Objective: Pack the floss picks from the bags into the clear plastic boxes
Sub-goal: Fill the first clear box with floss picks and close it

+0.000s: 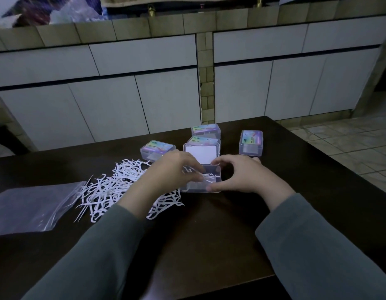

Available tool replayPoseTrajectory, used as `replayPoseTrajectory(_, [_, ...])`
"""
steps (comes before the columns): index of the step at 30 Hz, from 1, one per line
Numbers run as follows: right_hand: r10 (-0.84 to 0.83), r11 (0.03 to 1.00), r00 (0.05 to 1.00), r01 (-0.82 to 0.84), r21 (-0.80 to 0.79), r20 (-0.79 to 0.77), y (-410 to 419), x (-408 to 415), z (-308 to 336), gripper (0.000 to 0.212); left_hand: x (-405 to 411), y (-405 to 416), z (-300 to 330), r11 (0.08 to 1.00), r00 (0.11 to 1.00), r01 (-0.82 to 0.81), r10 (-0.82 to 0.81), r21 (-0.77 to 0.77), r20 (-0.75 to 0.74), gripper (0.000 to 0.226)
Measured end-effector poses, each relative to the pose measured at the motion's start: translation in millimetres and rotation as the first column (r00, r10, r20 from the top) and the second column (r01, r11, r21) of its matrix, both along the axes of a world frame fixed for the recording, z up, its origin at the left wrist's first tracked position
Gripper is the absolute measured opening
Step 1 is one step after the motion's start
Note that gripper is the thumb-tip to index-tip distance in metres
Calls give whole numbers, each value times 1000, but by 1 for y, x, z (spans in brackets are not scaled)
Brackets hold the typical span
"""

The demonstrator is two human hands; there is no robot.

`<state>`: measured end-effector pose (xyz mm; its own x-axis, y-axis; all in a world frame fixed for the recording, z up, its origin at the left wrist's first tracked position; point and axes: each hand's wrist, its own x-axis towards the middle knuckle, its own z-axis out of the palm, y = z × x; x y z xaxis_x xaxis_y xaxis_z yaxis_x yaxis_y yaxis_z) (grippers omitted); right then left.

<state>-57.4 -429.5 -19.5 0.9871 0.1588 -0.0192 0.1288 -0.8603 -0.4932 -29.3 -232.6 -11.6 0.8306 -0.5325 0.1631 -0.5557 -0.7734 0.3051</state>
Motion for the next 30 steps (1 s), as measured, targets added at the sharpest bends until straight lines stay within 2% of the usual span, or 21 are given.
replayPoseTrajectory(6, [-5,1000,1000,4,-16,-8,2,-1,2,76,2,-19,2,988,1000,-27,26,150,7,17])
replayPoseTrajectory(9, [-8,1000,1000,8,-12,-4,1,-1,2,75,5,-5,9,995,997,-59,62,83,-39,13])
replayPoseTrajectory(11, [-11,1000,1000,11,-7,-5,1,-1,1,74,6,6,13,995,993,-96,97,19,-64,18])
replayPoseTrajectory(14, [-18,1000,1000,18,-7,0,1,-1,0,73,6,13,11,990,990,-116,122,82,-67,31])
replayPoseTrajectory(21, [-26,1000,1000,26,10,3,-2,0,-2,75,8,4,7,982,996,-63,74,178,-57,24])
replayPoseTrajectory(23, [-25,1000,1000,25,18,1,-3,1,-4,75,8,9,8,984,995,-96,100,150,-21,23])
replayPoseTrajectory(26, [-30,999,1000,30,18,6,-2,2,-5,75,10,18,10,988,988,-154,153,14,29,25])
replayPoseTrajectory(30, [-28,1000,1000,28,11,7,-2,2,-5,74,7,15,7,997,995,-79,80,19,-65,22])
